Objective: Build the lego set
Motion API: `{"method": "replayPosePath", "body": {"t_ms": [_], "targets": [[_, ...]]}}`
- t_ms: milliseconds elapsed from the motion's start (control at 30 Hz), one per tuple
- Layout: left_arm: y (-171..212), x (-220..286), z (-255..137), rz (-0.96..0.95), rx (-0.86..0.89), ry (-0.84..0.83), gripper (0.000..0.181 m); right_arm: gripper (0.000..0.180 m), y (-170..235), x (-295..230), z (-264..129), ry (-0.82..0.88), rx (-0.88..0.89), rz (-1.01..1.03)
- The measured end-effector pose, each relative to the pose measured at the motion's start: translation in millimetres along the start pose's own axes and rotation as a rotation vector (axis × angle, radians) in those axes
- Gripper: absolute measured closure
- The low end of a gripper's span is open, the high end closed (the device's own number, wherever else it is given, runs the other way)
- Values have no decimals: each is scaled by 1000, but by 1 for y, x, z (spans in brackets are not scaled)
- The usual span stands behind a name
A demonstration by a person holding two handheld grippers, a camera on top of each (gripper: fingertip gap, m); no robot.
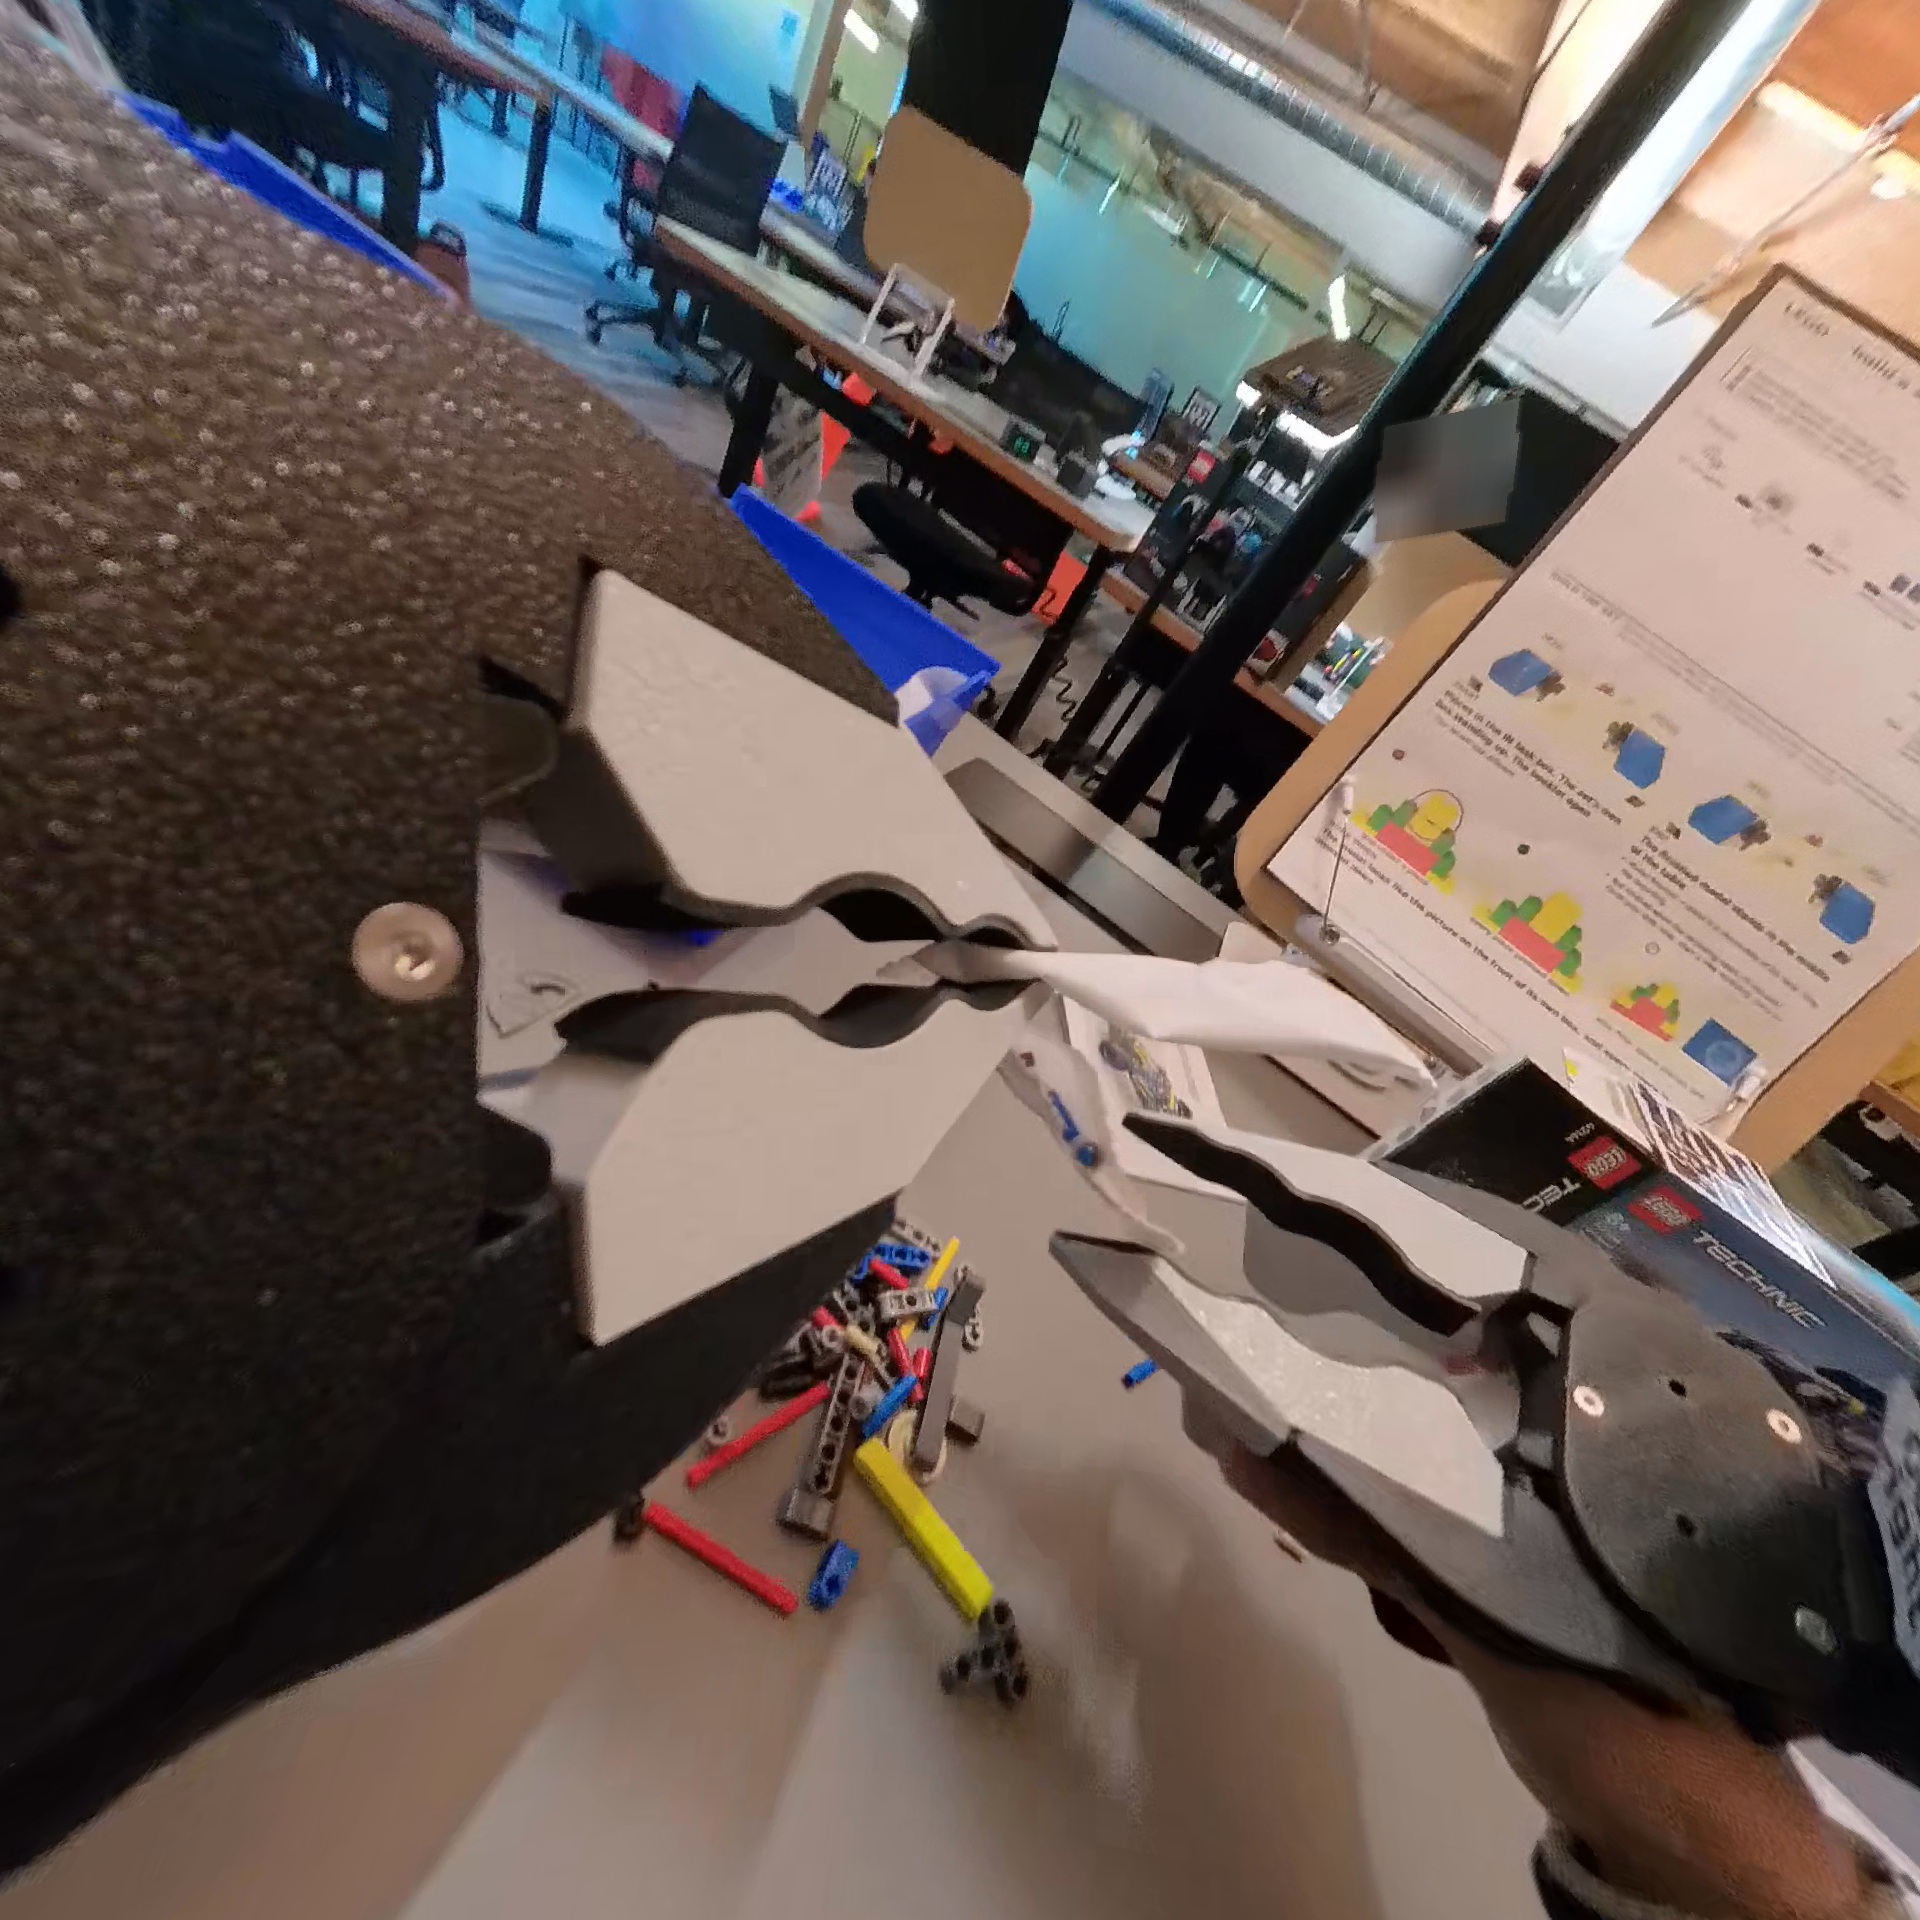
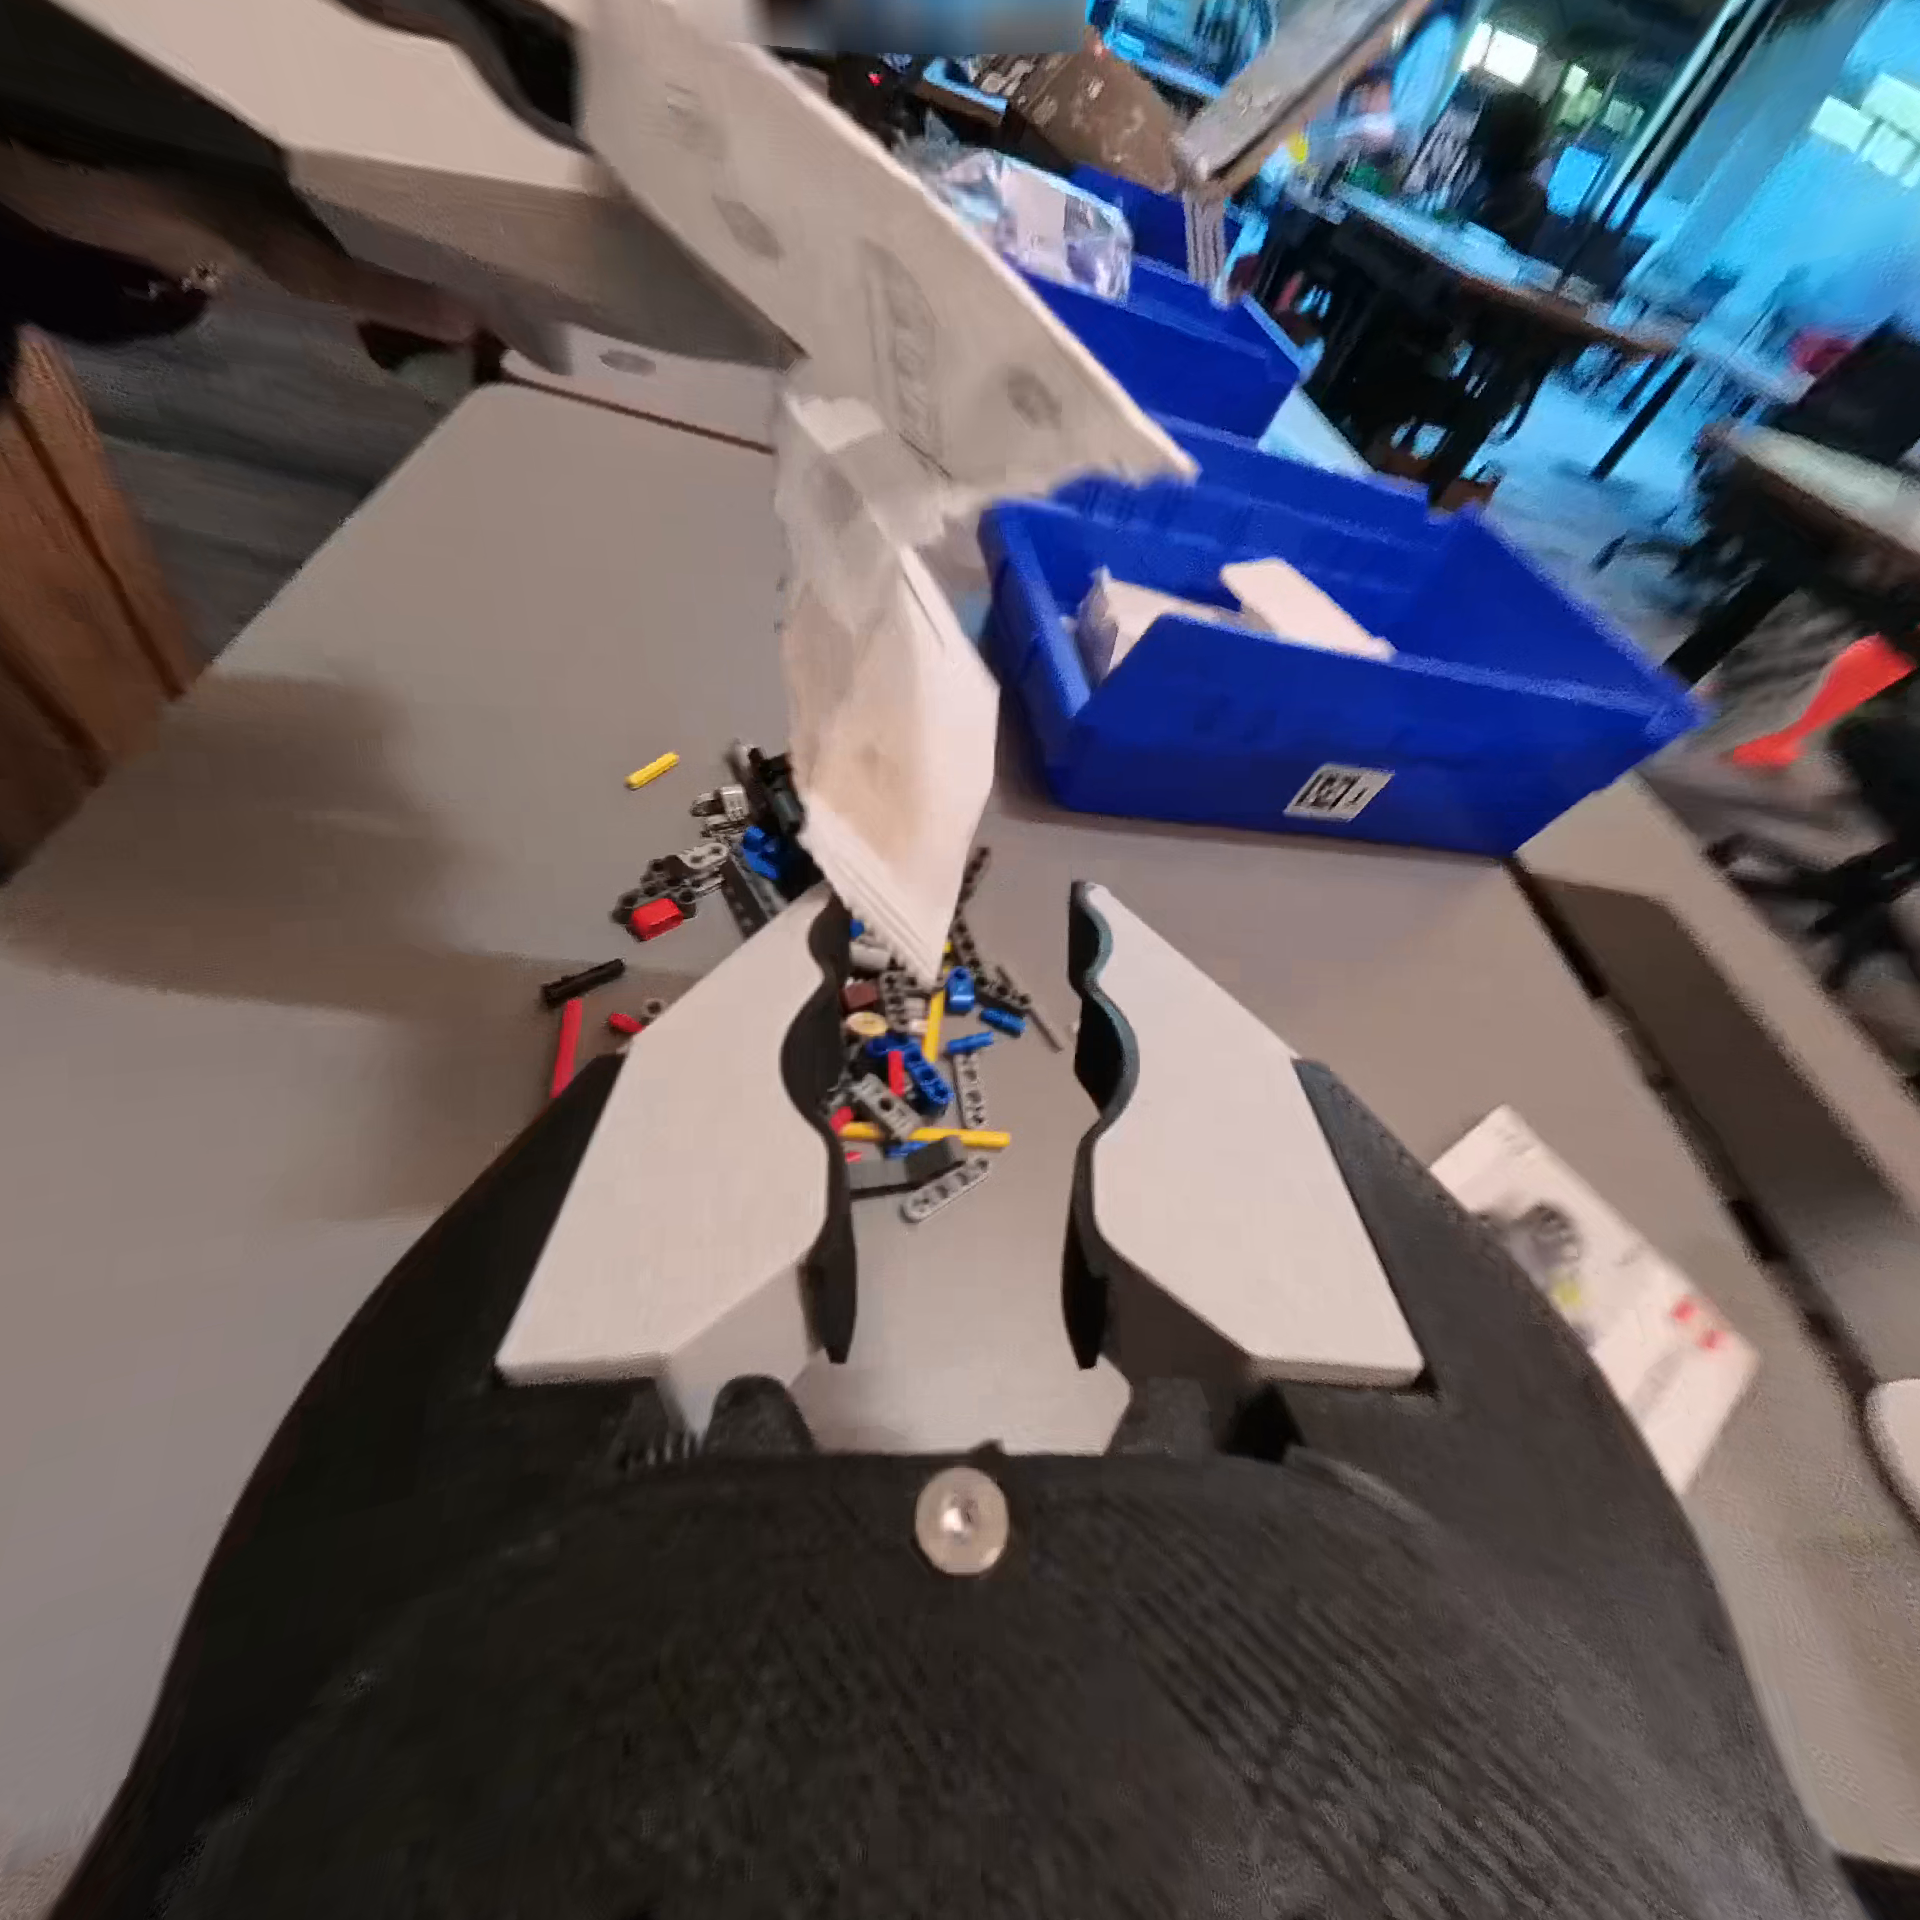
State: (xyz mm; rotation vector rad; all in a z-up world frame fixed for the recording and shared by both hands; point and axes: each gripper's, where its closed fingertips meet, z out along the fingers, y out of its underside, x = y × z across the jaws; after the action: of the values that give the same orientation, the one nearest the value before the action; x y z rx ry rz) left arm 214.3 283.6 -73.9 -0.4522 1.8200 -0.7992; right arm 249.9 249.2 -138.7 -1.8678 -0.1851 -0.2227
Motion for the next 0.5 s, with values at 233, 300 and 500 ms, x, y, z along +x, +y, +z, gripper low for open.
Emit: {"method": "replayPosePath", "body": {"t_ms": [233,300,500], "targets": [[-2,3,-2,200,126,-196,181,139,17,-24,1,-426,29,805],[-1,7,-2,267,132,-245,181,140,11,-23,3,-488,101,953],[-18,6,-5,282,217,-294,181,145,-2,-19,-1,-656,264,1223]]}}
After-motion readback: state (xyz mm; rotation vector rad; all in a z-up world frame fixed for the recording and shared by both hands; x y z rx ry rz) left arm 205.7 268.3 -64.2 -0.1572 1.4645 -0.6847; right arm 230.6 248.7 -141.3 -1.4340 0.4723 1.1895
